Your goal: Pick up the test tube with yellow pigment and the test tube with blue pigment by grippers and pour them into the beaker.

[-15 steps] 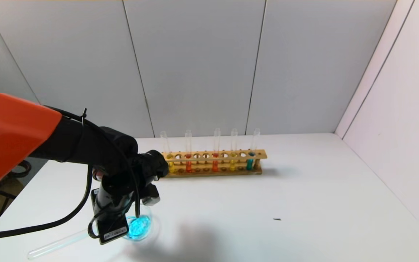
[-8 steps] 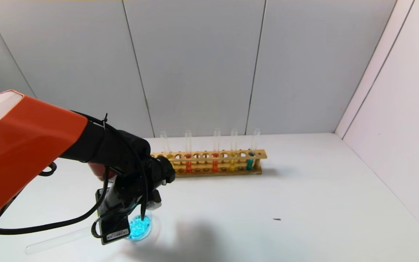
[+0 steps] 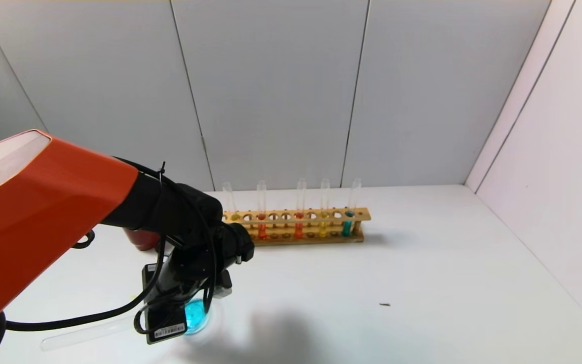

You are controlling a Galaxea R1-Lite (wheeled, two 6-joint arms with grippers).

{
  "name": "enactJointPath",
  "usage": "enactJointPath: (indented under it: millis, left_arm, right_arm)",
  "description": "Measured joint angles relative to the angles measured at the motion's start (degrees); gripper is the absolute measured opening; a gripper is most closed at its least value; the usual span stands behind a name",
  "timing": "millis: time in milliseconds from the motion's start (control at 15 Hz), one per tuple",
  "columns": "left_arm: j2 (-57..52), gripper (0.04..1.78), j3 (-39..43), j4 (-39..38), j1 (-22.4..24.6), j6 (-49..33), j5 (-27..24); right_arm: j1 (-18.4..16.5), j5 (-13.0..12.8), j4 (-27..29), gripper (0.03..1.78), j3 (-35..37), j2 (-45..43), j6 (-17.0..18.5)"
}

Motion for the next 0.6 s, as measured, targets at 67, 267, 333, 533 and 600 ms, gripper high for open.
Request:
enactJointPath:
  millis: [67, 267, 333, 533, 600]
  left_arm:
    - [0.1, 0.29, 0.0, 0.3, -0.1, 0.0, 0.0]
    - [0.4, 0.29, -0.3, 0.7, -0.5, 0.0, 1.0]
    - [0.4, 0.29, -0.5, 0.8, -0.7, 0.0, 1.1]
    - [0.6, 0.29, -1.0, 0.9, -0.9, 0.0, 1.2]
    - [0.6, 0.29, -1.2, 0.9, -0.9, -0.1, 1.2]
  right_arm:
    - [0.0, 0.0, 0.0, 1.74, 0.0, 0.0, 0.0]
    - [0.0, 0.0, 0.0, 1.74, 0.0, 0.0, 0.0]
    - [0.0, 0.0, 0.0, 1.74, 0.0, 0.0, 0.0]
    - [0.0, 0.0, 0.0, 1.74, 0.0, 0.0, 0.0]
    - [0.0, 0.0, 0.0, 1.74, 0.0, 0.0, 0.0]
